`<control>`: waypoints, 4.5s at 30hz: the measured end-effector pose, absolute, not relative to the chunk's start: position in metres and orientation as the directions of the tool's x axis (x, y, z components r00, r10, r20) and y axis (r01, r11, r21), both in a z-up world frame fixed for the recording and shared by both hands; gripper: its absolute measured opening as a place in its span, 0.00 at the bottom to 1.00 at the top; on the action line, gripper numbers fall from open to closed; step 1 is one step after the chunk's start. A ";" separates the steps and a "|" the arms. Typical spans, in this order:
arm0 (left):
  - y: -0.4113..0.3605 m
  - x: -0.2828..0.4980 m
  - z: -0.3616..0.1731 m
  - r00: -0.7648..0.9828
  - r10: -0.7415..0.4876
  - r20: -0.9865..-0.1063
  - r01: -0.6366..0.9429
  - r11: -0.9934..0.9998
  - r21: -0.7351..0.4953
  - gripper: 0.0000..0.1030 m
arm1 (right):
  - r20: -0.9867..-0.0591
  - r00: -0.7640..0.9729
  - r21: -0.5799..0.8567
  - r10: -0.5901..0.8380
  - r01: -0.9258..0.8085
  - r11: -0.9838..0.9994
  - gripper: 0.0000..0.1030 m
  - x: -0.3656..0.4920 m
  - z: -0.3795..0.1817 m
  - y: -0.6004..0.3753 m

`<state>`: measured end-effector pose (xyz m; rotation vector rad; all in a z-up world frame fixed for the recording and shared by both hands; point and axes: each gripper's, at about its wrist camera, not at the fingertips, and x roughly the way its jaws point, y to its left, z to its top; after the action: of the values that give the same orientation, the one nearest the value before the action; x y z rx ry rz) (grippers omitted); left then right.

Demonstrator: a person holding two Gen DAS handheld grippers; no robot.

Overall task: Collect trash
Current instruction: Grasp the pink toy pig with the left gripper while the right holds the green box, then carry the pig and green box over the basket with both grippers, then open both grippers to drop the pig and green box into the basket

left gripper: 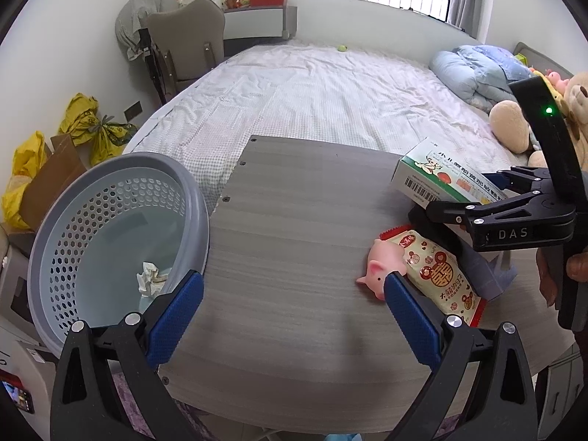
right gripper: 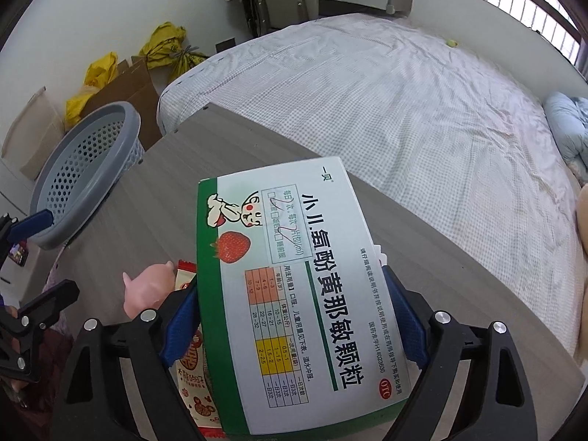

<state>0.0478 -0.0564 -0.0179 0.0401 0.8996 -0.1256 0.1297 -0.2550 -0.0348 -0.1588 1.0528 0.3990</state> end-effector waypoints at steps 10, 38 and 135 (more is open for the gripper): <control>-0.062 0.049 -0.022 0.603 -0.125 -0.787 0.162 0.986 -0.033 0.94 | -0.801 0.546 0.091 0.245 -0.293 0.952 0.80 0.096 -0.007 -0.269; -0.110 0.078 -0.061 0.544 -0.221 -0.809 0.302 0.952 -0.057 0.64 | -0.751 0.647 0.215 0.132 0.051 0.975 0.80 -0.021 -0.027 -0.322; 0.206 0.059 -0.029 0.619 0.076 -0.782 -0.203 0.977 -0.066 0.68 | -0.734 0.522 0.201 0.434 -0.445 0.873 0.85 0.116 -0.015 0.018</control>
<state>0.0590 0.2061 -0.0286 -0.1536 0.8903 0.1610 0.1164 0.0178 -0.0154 -0.0129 0.8760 0.5267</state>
